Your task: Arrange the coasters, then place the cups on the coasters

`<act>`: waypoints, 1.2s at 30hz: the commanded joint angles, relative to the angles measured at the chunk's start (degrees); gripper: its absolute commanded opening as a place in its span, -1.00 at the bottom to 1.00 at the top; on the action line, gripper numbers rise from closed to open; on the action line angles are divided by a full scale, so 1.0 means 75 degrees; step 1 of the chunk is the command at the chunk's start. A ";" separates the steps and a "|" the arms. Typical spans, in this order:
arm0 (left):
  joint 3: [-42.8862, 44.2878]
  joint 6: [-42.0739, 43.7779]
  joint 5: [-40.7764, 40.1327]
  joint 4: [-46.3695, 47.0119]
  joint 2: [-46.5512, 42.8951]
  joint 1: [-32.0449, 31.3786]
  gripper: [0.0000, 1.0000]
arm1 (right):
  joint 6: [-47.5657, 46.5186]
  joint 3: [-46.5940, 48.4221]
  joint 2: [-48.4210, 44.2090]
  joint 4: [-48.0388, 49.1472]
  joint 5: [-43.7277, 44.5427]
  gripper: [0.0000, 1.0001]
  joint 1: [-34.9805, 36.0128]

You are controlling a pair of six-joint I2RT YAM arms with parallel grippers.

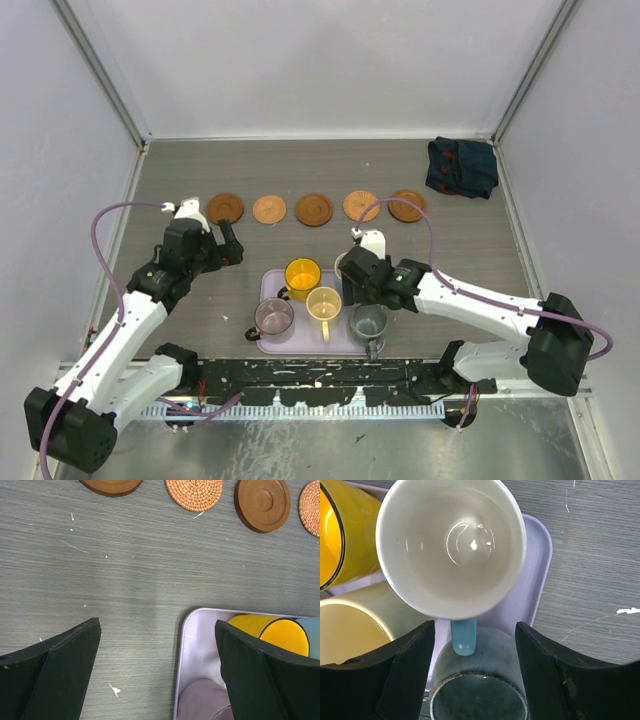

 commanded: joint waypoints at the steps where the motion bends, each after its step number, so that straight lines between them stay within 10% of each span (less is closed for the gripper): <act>1: 0.0108 0.0104 0.0045 0.0319 0.0010 -0.0012 0.96 | 0.0005 0.0039 0.0201 0.0522 0.0210 0.38 0.0046; 36: 0.0007 0.0093 -0.0186 0.0173 0.0125 -0.0012 0.96 | 0.0200 -0.0291 0.0761 0.1004 0.0439 -0.21 0.0049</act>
